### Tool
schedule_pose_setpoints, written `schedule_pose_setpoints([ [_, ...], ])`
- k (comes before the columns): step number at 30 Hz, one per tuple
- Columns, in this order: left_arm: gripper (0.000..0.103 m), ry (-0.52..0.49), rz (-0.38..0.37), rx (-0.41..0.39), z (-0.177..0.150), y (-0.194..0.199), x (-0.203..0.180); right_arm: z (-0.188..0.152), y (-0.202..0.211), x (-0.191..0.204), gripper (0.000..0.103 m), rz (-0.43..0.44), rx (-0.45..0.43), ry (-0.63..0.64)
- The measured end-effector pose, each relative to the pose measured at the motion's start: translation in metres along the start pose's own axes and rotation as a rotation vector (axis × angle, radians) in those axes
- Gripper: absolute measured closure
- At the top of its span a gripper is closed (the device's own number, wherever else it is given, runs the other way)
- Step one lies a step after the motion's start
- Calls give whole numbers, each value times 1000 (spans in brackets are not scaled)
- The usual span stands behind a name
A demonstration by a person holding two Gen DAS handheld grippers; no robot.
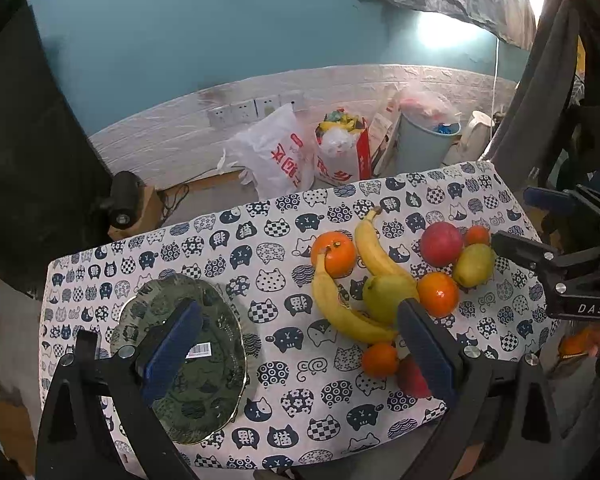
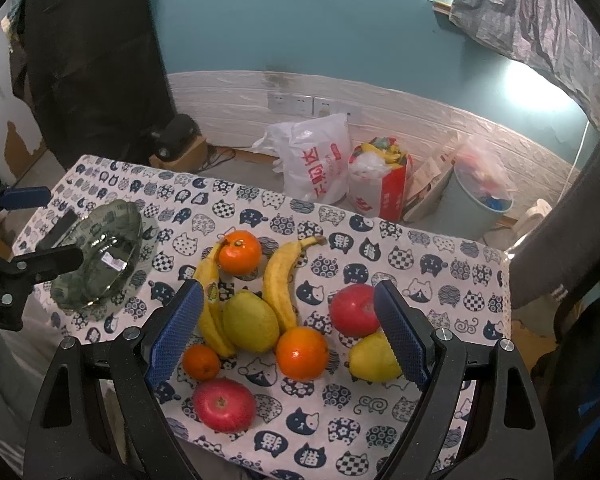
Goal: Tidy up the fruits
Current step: 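Lower the left tool and grasp a yellow-green pear while the right tool grasps another pear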
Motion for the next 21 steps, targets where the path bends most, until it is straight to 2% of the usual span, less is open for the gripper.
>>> schedule_pose_setpoints([
  [11, 4, 3, -47, 104, -1, -45, -15, -10, -19, -46, 18, -65, 67, -67],
  [17, 4, 58, -96, 187, -5, -81, -19, -27, -42, -72, 18, -86, 149, -128],
  [21, 4, 53, -90, 198, -2, -98, -25, -41, -60, -79, 18, -105, 205, -133],
])
Point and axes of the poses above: each gripper's, at about its wrist camera, not at the fingertips, and y roughly against the way its jaws point, x to its left, z to its top, the point moved 6 cm from there along -y, roughly the way its jaws point, and after that the axes turned 14 degrees about -z, right-handed, at the moved point
